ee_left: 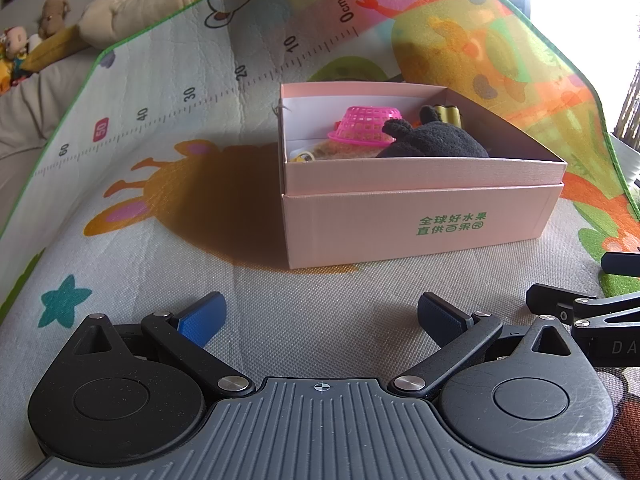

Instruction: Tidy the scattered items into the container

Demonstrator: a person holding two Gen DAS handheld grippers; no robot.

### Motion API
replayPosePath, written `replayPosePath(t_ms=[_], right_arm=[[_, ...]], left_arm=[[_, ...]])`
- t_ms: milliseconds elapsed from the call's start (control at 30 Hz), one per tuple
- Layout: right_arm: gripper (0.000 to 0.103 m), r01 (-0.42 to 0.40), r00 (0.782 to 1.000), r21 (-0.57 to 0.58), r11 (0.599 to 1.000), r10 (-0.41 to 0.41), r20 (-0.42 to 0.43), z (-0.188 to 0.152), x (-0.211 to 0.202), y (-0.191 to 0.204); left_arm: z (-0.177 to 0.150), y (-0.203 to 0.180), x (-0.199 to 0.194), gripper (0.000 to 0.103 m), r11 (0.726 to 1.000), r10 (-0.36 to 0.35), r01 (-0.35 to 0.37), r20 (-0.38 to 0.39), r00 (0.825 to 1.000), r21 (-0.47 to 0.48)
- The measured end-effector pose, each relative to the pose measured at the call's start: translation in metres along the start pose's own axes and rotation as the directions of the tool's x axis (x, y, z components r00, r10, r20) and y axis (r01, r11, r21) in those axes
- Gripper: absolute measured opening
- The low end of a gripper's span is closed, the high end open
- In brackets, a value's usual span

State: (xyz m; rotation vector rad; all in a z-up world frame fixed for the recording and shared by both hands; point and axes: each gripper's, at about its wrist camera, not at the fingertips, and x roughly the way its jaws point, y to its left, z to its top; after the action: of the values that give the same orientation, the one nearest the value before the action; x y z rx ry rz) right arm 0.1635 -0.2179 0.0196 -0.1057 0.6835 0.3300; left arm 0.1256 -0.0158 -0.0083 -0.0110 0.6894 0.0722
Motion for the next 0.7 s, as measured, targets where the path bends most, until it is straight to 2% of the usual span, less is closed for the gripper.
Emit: replayPosePath(t_ms=[700], right_arm=[[0.103, 0.000, 1.000, 0.000, 1.000, 0.000, 0.000, 0.0000, 0.0005, 0.0004]], left_arm=[[0.0003, -0.0004, 0.0003, 0.103, 1.000, -0.003, 0.003, 0.000, 1.000, -0.003]])
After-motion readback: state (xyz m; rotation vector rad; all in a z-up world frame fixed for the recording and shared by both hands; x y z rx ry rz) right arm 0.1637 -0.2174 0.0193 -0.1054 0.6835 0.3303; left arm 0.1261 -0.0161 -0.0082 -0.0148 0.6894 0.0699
